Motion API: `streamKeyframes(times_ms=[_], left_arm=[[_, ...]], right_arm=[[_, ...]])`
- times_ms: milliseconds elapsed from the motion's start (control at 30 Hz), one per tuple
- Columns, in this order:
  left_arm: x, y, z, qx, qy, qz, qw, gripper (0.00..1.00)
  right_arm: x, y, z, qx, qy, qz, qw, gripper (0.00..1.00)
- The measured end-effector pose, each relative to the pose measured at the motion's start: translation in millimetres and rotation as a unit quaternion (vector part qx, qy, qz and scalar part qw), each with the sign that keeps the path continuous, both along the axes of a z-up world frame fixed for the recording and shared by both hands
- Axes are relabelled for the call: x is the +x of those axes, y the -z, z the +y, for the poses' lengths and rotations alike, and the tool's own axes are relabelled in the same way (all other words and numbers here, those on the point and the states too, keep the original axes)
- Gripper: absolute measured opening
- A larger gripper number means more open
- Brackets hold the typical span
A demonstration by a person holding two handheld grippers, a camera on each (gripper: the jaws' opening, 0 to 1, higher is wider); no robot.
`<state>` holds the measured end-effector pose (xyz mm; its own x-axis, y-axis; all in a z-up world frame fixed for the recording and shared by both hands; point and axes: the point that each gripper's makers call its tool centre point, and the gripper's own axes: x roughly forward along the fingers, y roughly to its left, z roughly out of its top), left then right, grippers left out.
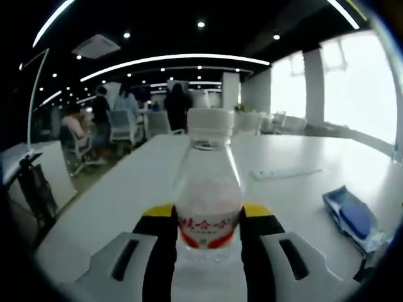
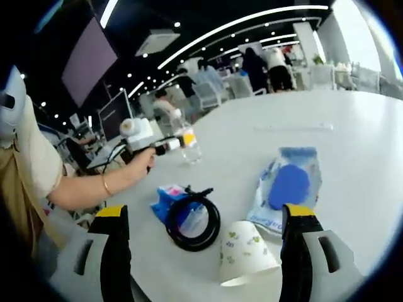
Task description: Arrange the tabletop items into an orderly group along one side of the table until the central work area is clear of visible clutter.
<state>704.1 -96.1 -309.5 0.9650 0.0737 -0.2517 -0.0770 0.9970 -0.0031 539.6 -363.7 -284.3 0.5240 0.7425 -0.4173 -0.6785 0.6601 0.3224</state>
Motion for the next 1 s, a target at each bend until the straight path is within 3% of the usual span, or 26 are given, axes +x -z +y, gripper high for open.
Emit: streamKeyframes(times_ms=[667,900,1000], left_arm=[[-2.8,-2.2,1.9,0.006,0.025,-0.001,0.9997,0.37],[-8.6,-9.1,9.1,0.024,0.008,-0.004,0.9997,0.47],[-11.6,-14.8,11.0,0.027,0.007,-0.009,0.9996,0.56]], right_arm=[[0.3,4.6,-5.7,-0.026,0.005,0.006,0.9996,0.99],[4.4,1.4,-10.7,-0.023,0.022,0.004,0.9995,0.99],[6.4,-2.1,-13.6,-0.019,0.032,0.002,0.9993,0.99]])
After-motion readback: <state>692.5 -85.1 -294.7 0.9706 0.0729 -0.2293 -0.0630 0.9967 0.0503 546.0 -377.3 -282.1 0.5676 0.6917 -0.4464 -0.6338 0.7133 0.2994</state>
